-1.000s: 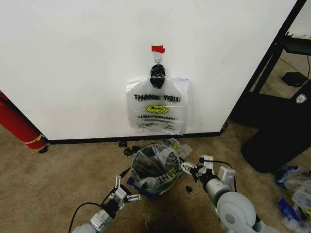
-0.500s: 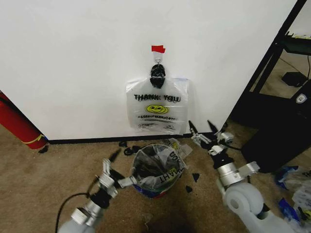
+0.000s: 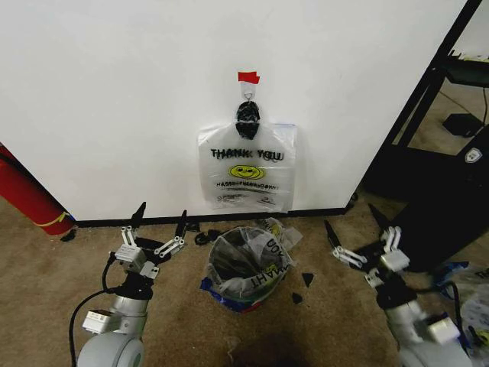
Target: Pick up the garbage bag from the wall and place it over the trash bin.
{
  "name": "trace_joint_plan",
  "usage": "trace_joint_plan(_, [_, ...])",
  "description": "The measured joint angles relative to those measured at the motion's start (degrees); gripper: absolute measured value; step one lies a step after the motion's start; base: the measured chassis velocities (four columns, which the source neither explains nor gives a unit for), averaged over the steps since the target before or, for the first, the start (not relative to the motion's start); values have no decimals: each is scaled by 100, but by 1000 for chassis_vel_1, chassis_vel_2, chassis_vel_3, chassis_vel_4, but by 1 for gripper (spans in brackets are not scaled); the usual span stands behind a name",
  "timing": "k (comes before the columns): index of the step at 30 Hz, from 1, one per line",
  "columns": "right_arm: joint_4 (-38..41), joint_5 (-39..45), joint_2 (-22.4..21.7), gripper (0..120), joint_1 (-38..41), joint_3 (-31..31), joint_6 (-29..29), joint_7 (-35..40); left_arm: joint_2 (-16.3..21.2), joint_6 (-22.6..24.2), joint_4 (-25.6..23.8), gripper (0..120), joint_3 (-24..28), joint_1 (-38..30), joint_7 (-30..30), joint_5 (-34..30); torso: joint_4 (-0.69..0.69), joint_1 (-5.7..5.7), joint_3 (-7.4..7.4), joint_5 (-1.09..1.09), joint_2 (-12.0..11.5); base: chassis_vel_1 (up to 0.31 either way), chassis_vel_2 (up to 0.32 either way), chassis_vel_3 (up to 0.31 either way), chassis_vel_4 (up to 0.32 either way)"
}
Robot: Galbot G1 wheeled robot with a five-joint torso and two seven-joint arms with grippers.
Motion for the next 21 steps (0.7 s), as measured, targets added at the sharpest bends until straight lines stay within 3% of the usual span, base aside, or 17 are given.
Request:
trace_joint_plan(9, [-642,273,493,100,211,-75,752,-653,-99,-57,-68,100,-107,44,64,-81,2,0,0,0,0,0,0,0,0])
trace_joint_plan(21, [-962,106,720,100,360,-419,910,-391,-351,-331,53,100,-119,360,164,250,0,0,1,-1,0,0,0,0,0])
